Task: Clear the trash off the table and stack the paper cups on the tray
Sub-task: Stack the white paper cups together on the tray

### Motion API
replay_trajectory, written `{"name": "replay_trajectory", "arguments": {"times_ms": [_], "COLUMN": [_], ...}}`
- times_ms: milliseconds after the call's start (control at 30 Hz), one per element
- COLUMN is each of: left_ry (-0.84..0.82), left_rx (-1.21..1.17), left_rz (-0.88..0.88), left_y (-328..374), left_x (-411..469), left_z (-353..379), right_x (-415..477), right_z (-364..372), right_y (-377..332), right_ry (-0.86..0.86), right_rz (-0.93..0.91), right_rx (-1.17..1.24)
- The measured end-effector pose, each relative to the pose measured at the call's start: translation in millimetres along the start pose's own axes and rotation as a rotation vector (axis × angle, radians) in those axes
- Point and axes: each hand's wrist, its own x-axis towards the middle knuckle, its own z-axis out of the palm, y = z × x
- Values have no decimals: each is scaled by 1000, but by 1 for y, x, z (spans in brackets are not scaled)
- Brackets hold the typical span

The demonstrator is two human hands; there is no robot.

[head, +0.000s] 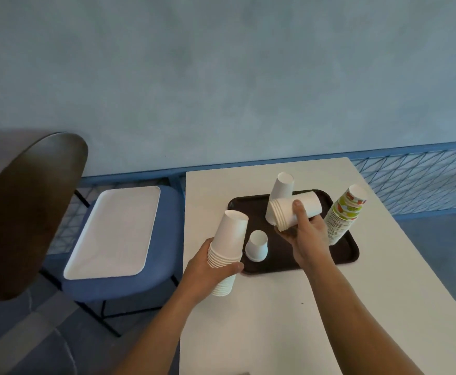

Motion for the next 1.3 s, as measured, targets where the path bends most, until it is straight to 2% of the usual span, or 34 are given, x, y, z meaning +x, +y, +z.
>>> {"name": "replay_trajectory", "arguments": {"times_ms": [133, 267, 500, 700, 1067, 1167, 1300], "left_ry": [110, 210, 295, 323, 260, 218, 171], "left_rx": [-92, -137, -120, -107, -147, -135, -157], "left_rz": [-47, -77, -113, -126, -133, -127, -97], "left_y": [9, 18, 27, 32, 32, 37, 46], "left_x": [3, 5, 3, 7, 20, 20, 19], "left_z": [24, 54, 84, 83, 80, 79, 81], "right_x": [30, 54, 86, 103, 88, 74, 46], "right_z": [-17, -26, -27, -35, -65, -63, -42], "right_y": [12, 29, 65, 94, 82, 64, 25], "right_ry": [10, -119, -367, -523, -516, -440, -324], "right_rz": [-47, -152, -251, -163, -137, -197, -254], "right_rx": [-327, -677, -925, -1129, -1148, -1042, -786]}}
